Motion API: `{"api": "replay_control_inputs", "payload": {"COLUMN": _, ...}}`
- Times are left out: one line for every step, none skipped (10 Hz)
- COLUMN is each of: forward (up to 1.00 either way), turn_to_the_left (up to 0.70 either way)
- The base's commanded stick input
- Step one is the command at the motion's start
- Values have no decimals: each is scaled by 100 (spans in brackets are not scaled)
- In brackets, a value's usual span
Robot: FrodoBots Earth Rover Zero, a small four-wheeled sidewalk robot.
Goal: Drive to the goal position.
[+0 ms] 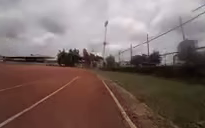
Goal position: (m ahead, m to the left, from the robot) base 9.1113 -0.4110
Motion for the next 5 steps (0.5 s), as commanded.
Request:
{"api": "replay_control_inputs", "payload": {"forward": 70, "turn_to_the_left": 0}}
{"api": "replay_control_inputs", "payload": {"forward": 70, "turn_to_the_left": 0}}
{"api": "replay_control_inputs", "payload": {"forward": 70, "turn_to_the_left": 0}}
{"api": "replay_control_inputs", "payload": {"forward": 70, "turn_to_the_left": 0}}
{"api": "replay_control_inputs", "payload": {"forward": 70, "turn_to_the_left": 0}}
